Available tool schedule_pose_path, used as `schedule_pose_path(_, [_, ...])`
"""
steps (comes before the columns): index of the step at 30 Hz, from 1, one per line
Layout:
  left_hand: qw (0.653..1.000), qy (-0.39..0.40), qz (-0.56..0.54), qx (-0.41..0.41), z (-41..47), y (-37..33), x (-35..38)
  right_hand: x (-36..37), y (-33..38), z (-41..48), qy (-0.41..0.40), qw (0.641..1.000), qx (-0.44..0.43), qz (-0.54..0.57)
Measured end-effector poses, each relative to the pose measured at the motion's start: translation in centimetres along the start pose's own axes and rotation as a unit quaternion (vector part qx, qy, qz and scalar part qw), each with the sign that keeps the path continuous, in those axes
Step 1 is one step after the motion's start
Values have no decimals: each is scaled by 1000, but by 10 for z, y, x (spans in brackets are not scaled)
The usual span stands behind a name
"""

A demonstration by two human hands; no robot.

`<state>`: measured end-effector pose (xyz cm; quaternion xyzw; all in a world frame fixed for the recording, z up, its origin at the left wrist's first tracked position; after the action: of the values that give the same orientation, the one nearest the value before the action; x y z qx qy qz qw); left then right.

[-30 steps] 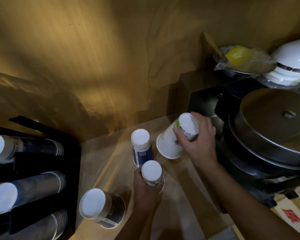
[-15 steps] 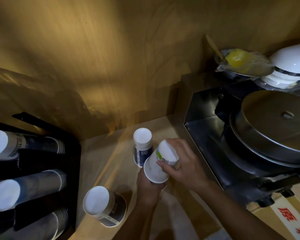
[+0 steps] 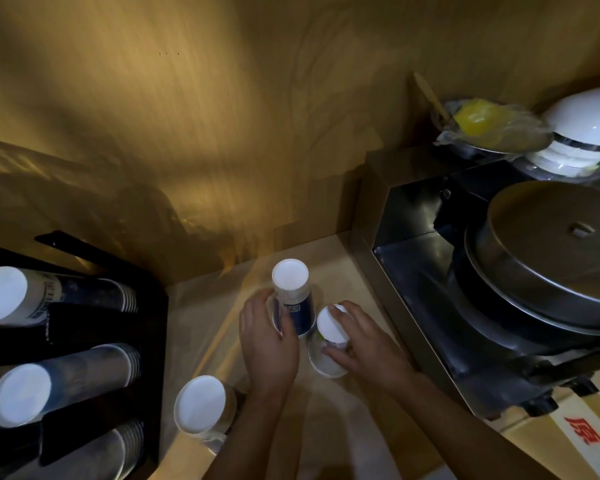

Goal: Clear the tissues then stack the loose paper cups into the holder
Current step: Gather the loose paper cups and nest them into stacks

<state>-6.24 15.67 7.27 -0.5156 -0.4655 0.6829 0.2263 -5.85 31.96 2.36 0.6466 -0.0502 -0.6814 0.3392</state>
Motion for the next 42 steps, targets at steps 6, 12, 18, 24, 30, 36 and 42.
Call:
schedule_pose_path(6, [926, 87, 301, 212, 24, -40, 16, -12, -12, 23, -18, 1000, 19, 10])
schedule_pose_path(12, [916, 146, 339, 159, 26, -18, 20, -16, -20, 36, 16, 997, 47, -55])
schedule_pose_path(18, [919, 156, 309, 189, 29, -29, 6, -23, -9, 41, -2, 990, 42, -138])
schedule_pose_path(24, [953, 63, 247, 166, 34, -37, -38, -46, 34, 58, -88, 989, -63, -105])
schedule_pose_path(30, [976, 25, 187, 109, 23, -15, -92, -23, 90, 69, 42, 982, -161, 89])
schedule_pose_path(36, [987, 40, 147, -42, -3, 36, -127, 32, 135, 53, 229, 935, -224, 152])
schedule_pose_path(42, [970, 182, -37, -158, -35, 68, -129, 62, 142, 39, 244, 934, -147, 216])
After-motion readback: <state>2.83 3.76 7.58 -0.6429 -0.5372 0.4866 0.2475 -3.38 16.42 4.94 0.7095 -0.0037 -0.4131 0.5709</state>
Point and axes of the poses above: each hand's wrist, its own z-axis towards the middle knuckle, its own x-axis out of the palm, y = z × x, the point moved 3 cm from there along z, towards the middle knuckle, and after that the axes turned 11 degrees about -x, right-handed, at the moved point
